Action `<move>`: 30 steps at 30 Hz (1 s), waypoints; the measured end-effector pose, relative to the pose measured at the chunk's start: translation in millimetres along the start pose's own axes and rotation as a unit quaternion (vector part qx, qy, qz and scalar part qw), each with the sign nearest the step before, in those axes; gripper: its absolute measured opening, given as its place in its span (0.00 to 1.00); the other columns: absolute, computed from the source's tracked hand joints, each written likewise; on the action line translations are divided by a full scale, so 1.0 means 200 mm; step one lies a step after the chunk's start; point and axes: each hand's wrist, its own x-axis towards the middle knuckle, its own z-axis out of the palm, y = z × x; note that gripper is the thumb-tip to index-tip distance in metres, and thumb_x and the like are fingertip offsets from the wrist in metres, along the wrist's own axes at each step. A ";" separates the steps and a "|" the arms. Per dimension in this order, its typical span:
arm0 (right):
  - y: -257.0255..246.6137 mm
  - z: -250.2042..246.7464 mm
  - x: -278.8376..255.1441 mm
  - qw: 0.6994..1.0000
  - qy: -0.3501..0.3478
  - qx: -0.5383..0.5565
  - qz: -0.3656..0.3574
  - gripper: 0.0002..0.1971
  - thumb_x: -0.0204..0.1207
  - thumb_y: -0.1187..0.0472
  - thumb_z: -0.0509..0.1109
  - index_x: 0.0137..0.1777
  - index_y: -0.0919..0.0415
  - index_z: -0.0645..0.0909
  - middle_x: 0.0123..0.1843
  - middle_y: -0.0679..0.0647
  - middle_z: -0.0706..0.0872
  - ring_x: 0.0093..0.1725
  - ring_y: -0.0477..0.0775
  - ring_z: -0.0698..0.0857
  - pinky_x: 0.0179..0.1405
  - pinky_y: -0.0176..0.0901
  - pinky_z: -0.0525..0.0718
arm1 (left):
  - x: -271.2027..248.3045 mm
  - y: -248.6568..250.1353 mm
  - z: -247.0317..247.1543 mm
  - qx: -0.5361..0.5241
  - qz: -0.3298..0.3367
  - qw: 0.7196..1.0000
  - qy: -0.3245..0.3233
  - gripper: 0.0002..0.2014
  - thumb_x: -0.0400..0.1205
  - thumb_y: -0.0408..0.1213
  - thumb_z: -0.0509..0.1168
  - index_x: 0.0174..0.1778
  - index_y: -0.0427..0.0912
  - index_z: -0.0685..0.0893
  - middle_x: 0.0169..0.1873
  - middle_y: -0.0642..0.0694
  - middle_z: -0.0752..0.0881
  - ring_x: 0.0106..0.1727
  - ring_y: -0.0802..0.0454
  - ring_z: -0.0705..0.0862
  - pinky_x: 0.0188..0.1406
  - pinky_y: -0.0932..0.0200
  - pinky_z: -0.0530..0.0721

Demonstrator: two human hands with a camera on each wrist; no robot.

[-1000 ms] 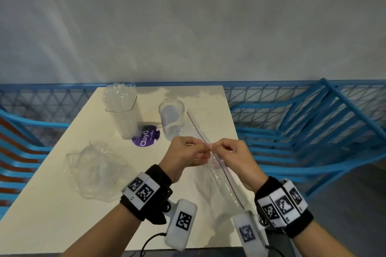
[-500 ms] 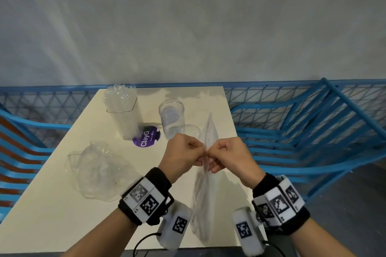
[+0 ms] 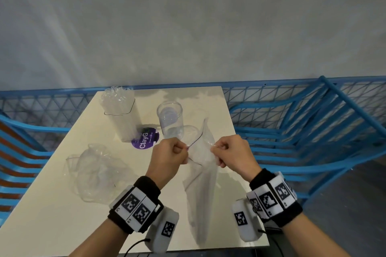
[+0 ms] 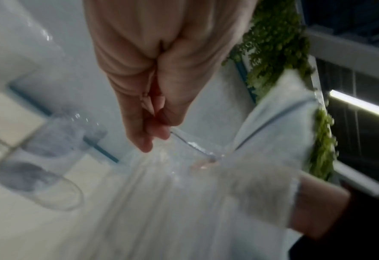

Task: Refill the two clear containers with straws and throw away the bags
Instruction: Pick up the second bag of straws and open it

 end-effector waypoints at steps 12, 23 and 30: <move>-0.05 -0.02 0.00 0.981 -0.058 -0.114 -0.143 0.07 0.67 0.68 0.73 0.40 0.57 0.88 0.34 0.47 0.80 0.31 0.40 0.75 0.32 0.25 0.71 | 0.12 0.08 -0.05 0.284 0.227 0.915 -0.172 0.15 0.71 0.19 0.60 0.36 0.43 0.86 0.65 0.51 0.78 0.63 0.57 0.77 0.55 0.67 0.68; 0.01 -0.13 0.04 0.972 0.011 -0.135 -0.191 0.13 0.67 0.73 0.71 0.40 0.52 0.87 0.36 0.49 0.79 0.32 0.41 0.74 0.35 0.22 0.72 | 0.14 0.06 -0.07 0.294 0.162 0.920 -0.202 0.27 0.74 0.18 0.62 0.65 0.47 0.83 0.63 0.47 0.82 0.57 0.47 0.84 0.45 0.73 0.82; 0.33 -0.26 0.05 0.973 0.029 -0.225 -0.042 0.12 0.76 0.67 0.66 0.37 0.49 0.80 0.38 0.56 0.86 0.39 0.57 0.85 0.35 0.43 0.82 | 0.12 -0.04 -0.17 0.189 0.090 0.974 -0.089 0.29 0.74 0.17 0.61 0.70 0.45 0.80 0.61 0.48 0.81 0.39 0.54 0.81 0.31 0.66 0.84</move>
